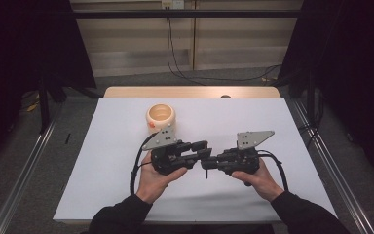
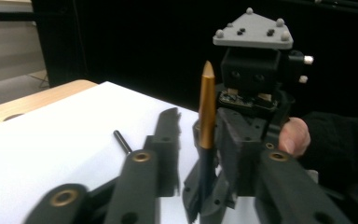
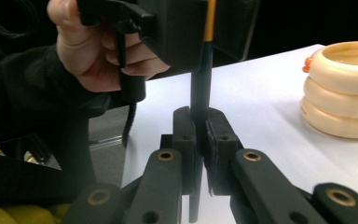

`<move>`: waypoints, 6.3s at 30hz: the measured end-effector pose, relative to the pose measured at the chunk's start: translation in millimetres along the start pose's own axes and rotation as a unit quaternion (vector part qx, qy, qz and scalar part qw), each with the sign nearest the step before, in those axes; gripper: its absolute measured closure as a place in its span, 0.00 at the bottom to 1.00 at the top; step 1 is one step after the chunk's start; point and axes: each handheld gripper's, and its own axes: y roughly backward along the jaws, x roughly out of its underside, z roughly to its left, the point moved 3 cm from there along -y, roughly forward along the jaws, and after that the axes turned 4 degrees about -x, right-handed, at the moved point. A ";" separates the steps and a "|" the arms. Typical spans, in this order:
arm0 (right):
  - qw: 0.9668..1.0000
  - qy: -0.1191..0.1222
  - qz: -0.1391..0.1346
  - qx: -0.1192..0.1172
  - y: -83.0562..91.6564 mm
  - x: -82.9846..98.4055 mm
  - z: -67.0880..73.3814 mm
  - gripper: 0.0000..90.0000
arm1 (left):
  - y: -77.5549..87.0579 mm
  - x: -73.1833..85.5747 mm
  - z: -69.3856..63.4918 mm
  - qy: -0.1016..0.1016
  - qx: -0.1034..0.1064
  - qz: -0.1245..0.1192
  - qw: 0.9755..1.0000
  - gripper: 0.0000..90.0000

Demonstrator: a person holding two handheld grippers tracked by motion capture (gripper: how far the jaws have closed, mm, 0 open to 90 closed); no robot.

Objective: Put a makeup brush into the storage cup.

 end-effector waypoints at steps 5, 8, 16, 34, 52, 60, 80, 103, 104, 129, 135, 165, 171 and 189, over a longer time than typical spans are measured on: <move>1.000 -0.001 0.001 0.000 -1.5 0.7 -0.3 0.94 | -3.9 1.6 -1.7 -0.002 0.002 0.007 1.000 0.84; 1.000 0.001 0.003 0.002 -2.4 1.2 0.2 0.94 | -5.5 2.6 -1.6 0.000 0.004 0.011 1.000 0.92; 1.000 0.006 0.005 -0.002 -3.0 1.9 0.8 0.93 | -4.6 2.7 -2.3 0.003 0.005 0.012 1.000 0.93; 0.998 0.005 0.008 0.059 7.5 2.7 -1.8 0.35 | -1.1 1.3 1.6 0.008 -0.014 0.021 1.000 0.93; 0.994 -0.008 -0.004 0.107 23.7 4.4 -8.0 0.08 | 7.5 -3.1 8.0 0.014 -0.026 0.015 0.999 0.93; 0.981 -0.016 -0.009 0.191 41.3 10.3 -8.8 0.07 | 10.4 -3.6 14.6 0.020 -0.031 0.019 0.999 0.93; 0.962 -0.008 -0.036 0.272 70.1 33.4 3.5 0.02 | 25.4 -12.2 37.3 0.022 -0.069 0.016 0.997 0.93; 0.953 -0.025 -0.047 0.298 96.7 50.1 14.4 0.02 | 43.6 -40.9 77.9 0.013 -0.148 0.012 0.989 0.93; 0.953 -0.024 -0.046 0.298 96.3 50.4 14.3 0.02 | 43.6 -42.0 80.5 0.014 -0.150 0.013 0.988 0.93; 0.954 -0.026 -0.039 0.295 92.6 55.5 11.8 0.03 | 39.8 -68.5 139.3 0.008 -0.236 0.000 0.972 0.93; 0.956 -0.025 -0.039 0.291 91.8 55.7 11.1 0.03 | 37.6 -68.5 151.8 0.010 -0.245 -0.007 0.969 0.93; 0.957 -0.023 -0.038 0.287 90.7 56.3 10.9 0.03 | 18.4 -32.7 182.5 0.011 -0.259 0.018 0.966 0.93; 0.956 -0.022 -0.039 0.289 90.7 56.1 10.8 0.03 | 17.5 -25.3 184.8 0.023 -0.262 0.023 0.965 0.93; 0.957 -0.020 -0.039 0.286 90.5 56.1 11.2 0.03 | 13.2 -9.7 189.1 0.033 -0.265 0.026 0.963 0.93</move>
